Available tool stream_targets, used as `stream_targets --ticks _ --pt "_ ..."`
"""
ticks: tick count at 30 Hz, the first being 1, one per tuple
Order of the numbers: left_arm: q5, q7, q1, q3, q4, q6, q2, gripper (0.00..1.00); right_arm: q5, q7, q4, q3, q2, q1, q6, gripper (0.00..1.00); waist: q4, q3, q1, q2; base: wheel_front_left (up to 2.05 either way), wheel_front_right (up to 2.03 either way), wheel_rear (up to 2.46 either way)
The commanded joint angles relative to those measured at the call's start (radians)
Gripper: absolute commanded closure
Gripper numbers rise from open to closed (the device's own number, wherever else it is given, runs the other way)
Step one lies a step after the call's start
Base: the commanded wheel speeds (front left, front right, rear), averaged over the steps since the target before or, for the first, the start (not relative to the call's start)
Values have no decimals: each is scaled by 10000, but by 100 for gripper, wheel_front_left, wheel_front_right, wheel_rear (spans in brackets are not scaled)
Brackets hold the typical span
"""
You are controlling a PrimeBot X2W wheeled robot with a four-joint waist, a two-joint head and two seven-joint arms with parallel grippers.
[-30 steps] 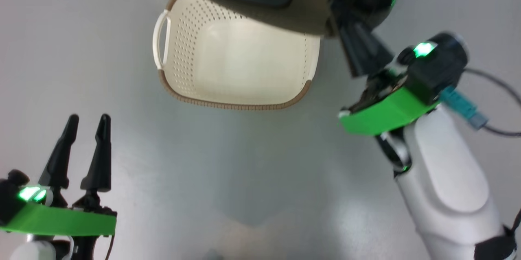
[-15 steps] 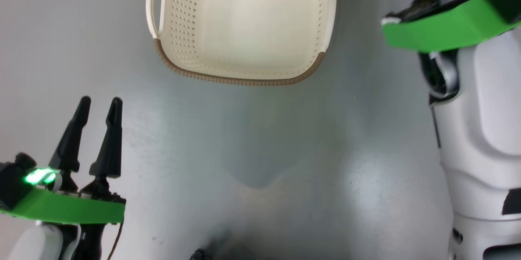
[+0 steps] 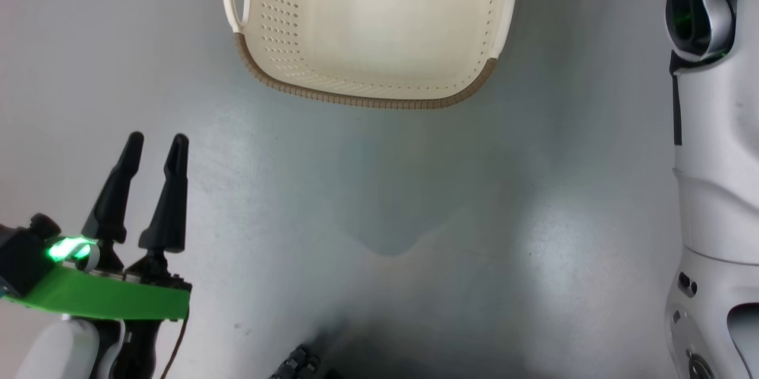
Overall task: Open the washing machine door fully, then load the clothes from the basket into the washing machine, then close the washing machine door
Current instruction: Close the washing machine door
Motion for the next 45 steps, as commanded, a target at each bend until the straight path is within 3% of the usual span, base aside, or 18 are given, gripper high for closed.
stream_targets --ticks 1,7,17,24,32,45 --pt "-92 -63 -164 341 -156 -27 370 0 -152 -32 -141 148 343 -236 4 100 41 80 0 0 0 0 0" --pt "-94 -63 -172 292 -139 -27 358 0 -263 -32 127 139 343 -394 4 100 24 -64 0 0 0 0 0" --pt "-223 -63 -35 307 -234 -27 416 0 -411 -32 643 -708 343 -1034 4 100 46 -228 0 0 0 0 0" --pt "-212 -63 -49 379 -190 -27 410 0 -310 -32 737 -374 343 -932 4 100 -61 -248 0 0 0 0 0" --pt "-120 -63 161 702 -232 -27 378 0 542 -32 871 893 343 595 4 100 -390 -791 0 0 0 0 0" --pt "394 -63 804 1290 -575 -27 428 0 1099 -32 112 1420 343 4177 4 100 -1357 -2255 0 0 0 0 0"
